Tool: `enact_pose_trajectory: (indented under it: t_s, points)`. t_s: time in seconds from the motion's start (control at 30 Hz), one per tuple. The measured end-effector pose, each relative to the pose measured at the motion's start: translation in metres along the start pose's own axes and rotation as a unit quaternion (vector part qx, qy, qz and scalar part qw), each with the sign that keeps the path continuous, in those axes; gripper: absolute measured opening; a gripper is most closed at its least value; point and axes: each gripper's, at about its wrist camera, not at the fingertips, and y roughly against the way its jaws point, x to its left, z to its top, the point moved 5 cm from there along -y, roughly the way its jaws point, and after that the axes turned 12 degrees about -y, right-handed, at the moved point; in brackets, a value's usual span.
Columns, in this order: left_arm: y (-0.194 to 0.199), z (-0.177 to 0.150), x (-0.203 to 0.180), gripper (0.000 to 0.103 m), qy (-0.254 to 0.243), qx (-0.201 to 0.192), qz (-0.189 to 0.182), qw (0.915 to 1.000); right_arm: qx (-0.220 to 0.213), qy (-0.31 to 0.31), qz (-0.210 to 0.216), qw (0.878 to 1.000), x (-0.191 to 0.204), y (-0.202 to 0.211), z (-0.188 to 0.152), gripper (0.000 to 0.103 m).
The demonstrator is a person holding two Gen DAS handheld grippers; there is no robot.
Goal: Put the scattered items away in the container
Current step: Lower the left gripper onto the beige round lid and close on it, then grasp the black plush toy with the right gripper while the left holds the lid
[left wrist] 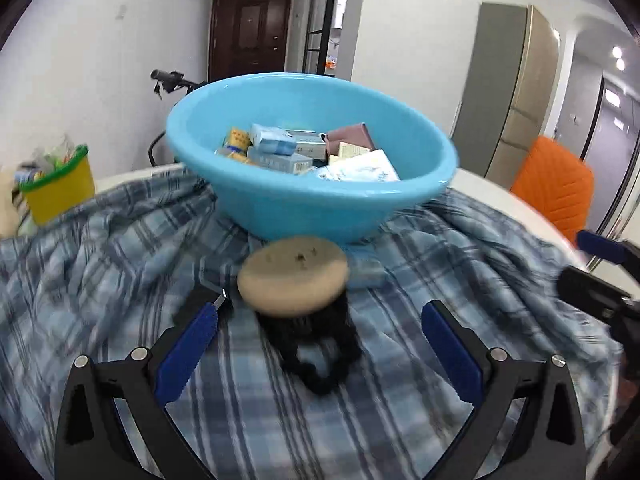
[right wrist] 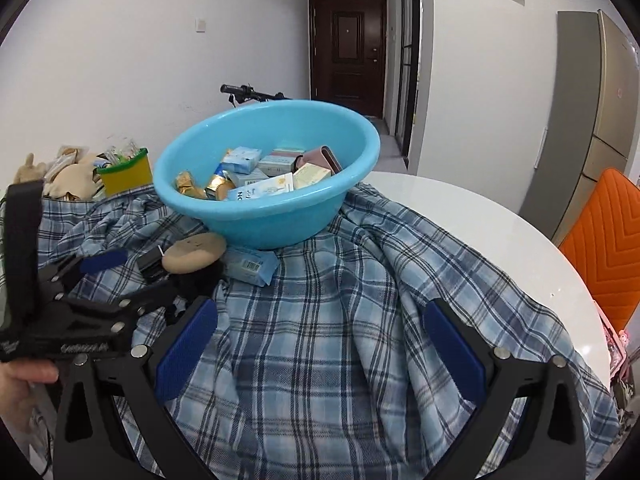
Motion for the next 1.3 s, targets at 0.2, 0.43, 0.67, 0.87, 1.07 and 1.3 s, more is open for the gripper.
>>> enact_pose_trajectory:
  t_s: [0.2, 0.43, 0.67, 0.87, 1.07, 1.3]
  points:
    - [-0.030, 0.009, 0.009, 0.103, 0.000, 0.022, -0.001, 0.9998, 0.007, -0.001, 0.010, 1.000, 0.001, -0.005, 0.000, 0.103]
    - [-0.059, 0.002, 0.024, 0.103, 0.067, 0.045, -0.042, 0.9958, 0.019, -0.003, 0.020, 1.000, 0.001, -0.008, -0.003, 0.103]
    - [-0.069, 0.012, 0.025, 0.101, 0.061, 0.048, -0.030, 0.9965, 0.027, -0.007, 0.016, 0.999, -0.004, -0.013, -0.009, 0.103]
    - [-0.068, 0.010, 0.017, 0.078, 0.015, 0.054, 0.010, 0.9984, 0.031, -0.013, 0.012, 0.999, -0.012, -0.013, -0.012, 0.103]
    - [-0.034, 0.010, 0.011, 0.076, 0.007, 0.047, 0.022, 0.9986, 0.031, -0.013, 0.009, 0.999, -0.015, -0.011, -0.012, 0.103]
    - [0.028, 0.003, -0.004, 0.076, -0.026, 0.032, 0.027, 0.9988, 0.041, -0.010, 0.013, 0.999, -0.008, -0.012, -0.017, 0.103]
